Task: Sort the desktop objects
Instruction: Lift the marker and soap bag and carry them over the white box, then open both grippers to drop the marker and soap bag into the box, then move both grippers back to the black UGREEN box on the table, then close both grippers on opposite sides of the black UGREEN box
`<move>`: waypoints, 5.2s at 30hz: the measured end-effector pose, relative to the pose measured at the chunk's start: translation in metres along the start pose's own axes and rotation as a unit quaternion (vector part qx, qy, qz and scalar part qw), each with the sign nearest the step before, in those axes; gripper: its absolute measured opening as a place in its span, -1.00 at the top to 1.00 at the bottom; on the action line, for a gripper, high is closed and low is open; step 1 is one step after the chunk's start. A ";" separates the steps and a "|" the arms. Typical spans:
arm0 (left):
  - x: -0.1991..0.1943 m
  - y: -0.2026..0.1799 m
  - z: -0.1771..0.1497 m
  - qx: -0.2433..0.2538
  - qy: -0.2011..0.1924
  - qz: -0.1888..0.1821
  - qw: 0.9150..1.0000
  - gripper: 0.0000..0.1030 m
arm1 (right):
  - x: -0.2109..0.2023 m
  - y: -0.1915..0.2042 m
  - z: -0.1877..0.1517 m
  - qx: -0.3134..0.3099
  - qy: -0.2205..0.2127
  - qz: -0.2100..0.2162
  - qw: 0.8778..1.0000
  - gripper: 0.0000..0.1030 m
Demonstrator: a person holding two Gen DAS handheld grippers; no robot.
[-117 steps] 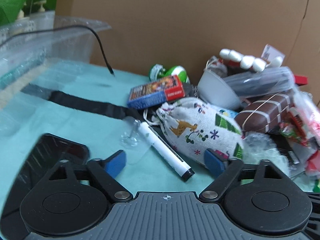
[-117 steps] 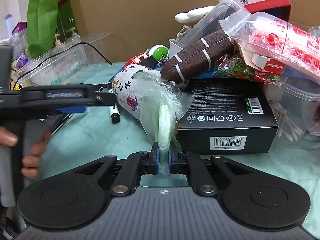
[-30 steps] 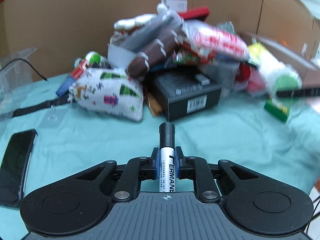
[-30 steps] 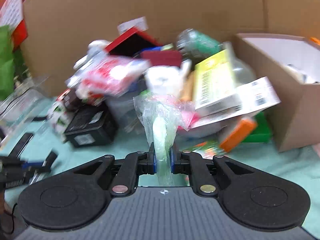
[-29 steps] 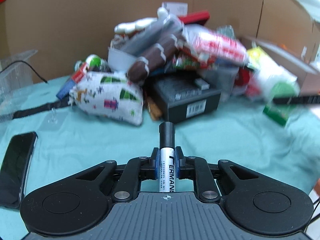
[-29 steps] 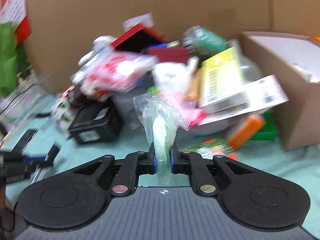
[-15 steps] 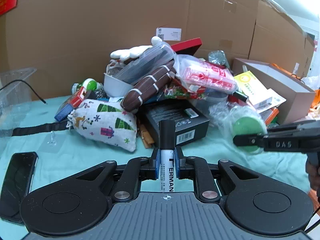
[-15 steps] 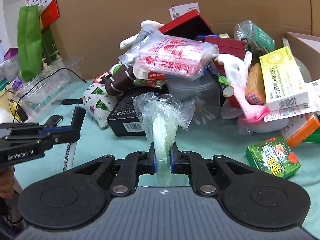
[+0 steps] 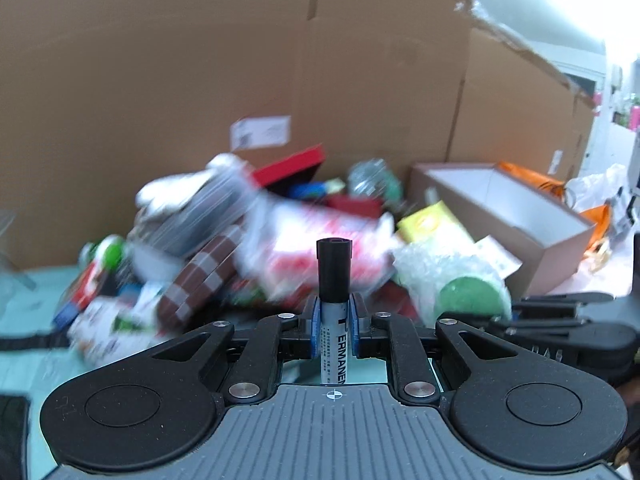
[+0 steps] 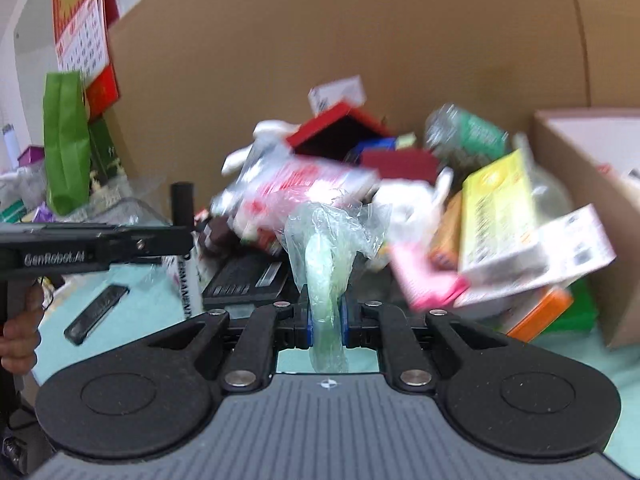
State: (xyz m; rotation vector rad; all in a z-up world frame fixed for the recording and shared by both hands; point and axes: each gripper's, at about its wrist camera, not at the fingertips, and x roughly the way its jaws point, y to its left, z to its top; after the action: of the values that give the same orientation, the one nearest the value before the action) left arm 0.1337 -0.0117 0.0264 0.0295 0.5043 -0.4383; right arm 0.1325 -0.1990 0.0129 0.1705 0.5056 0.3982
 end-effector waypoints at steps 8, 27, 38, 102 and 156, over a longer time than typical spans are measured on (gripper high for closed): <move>0.045 -0.062 0.063 0.014 -0.017 -0.047 0.999 0.82 | -0.034 -0.053 0.034 0.008 -0.066 -0.029 0.997 0.73; 0.235 -0.225 0.168 -0.028 0.033 -0.159 0.986 0.81 | -0.042 -0.238 0.100 0.065 -0.065 -0.232 0.968 0.73; 0.326 -0.267 0.151 -0.032 0.099 -0.166 0.981 -0.28 | -0.006 -0.318 0.111 0.121 0.054 -0.252 0.959 -0.16; 0.007 0.063 -0.070 -0.207 0.004 0.064 0.976 -0.89 | 0.011 0.041 -0.040 -0.061 0.031 -0.030 0.997 -0.97; 0.027 0.064 -0.093 -0.210 0.102 -0.027 0.972 -0.68 | 0.028 0.078 -0.081 -0.180 0.125 0.044 0.975 -0.33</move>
State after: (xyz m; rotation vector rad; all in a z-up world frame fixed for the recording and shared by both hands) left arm 0.1384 0.0481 -0.0728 -0.3505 0.7943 -0.3755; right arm 0.0891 -0.1117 -0.0498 -0.2116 0.6655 0.5956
